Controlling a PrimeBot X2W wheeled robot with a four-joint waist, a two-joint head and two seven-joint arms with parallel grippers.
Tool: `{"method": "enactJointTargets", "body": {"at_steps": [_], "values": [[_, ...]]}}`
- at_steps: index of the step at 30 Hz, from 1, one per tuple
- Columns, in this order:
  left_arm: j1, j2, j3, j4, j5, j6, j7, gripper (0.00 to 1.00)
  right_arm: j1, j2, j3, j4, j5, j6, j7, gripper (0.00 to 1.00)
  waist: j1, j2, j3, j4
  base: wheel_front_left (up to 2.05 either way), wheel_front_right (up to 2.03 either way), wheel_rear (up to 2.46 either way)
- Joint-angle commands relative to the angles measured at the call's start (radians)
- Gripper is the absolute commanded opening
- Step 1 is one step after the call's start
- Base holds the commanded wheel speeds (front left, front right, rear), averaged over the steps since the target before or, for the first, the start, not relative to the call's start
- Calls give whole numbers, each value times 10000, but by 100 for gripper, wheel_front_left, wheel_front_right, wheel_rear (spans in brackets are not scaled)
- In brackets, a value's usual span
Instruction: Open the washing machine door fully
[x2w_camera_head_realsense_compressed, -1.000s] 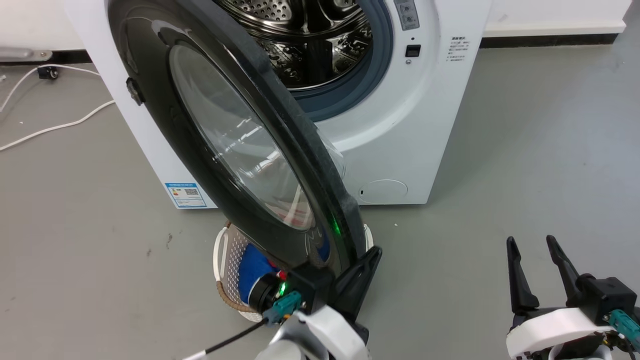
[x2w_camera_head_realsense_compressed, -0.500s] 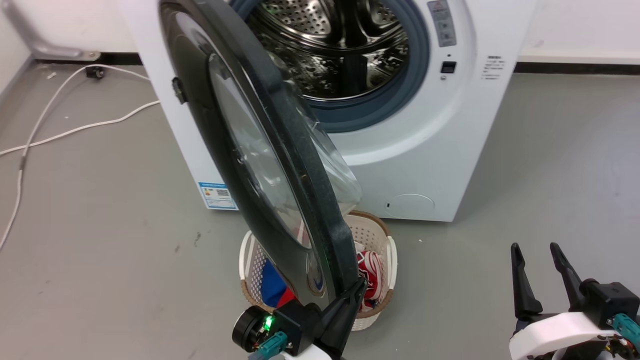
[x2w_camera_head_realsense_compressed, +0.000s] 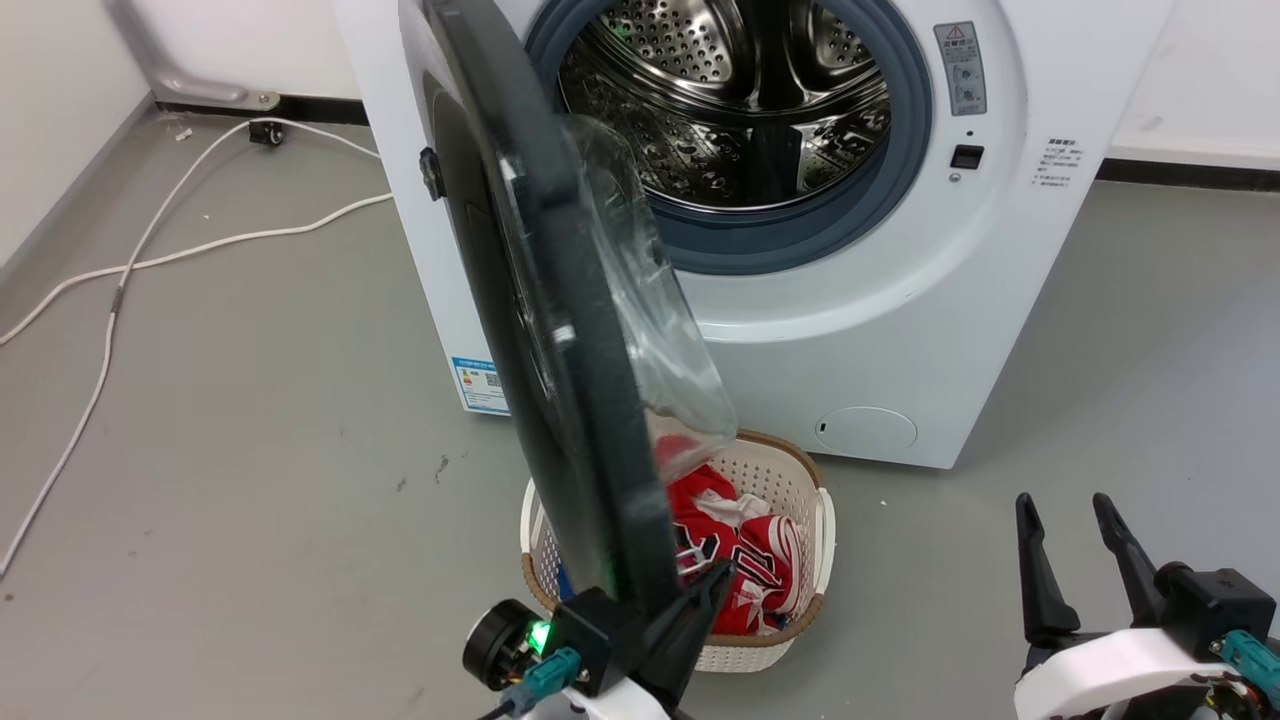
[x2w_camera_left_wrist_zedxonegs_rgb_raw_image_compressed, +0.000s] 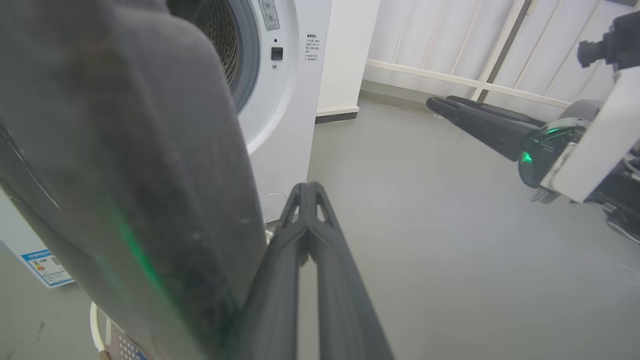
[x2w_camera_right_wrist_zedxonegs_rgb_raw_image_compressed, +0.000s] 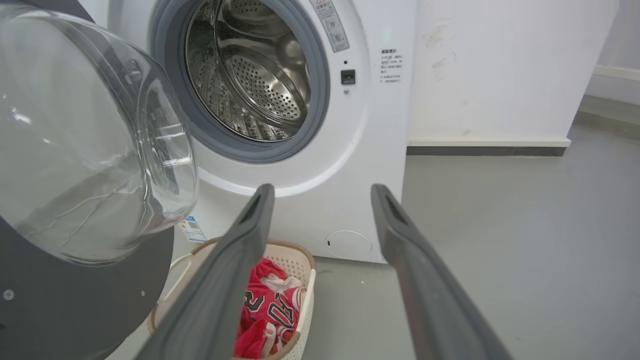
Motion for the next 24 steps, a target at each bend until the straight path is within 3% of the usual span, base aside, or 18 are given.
{"method": "enactJointTargets", "body": {"at_steps": [1,10,24], "values": [[-343,278,407,222,-52,160,-36,0,50,22,19,31,31,-3,5,100,1,0,-3,8,0,0,0],[-291,100,651,379,-113,483,-435,0,170,24,-3,68,165,-3,20,100,1,0,6,254,0,0,0],[176,136,1131,-281,-310,963,-747,0,278,21,-255,-327,-48,-3,160,100,1,0,104,2203,0,0,0]]}}
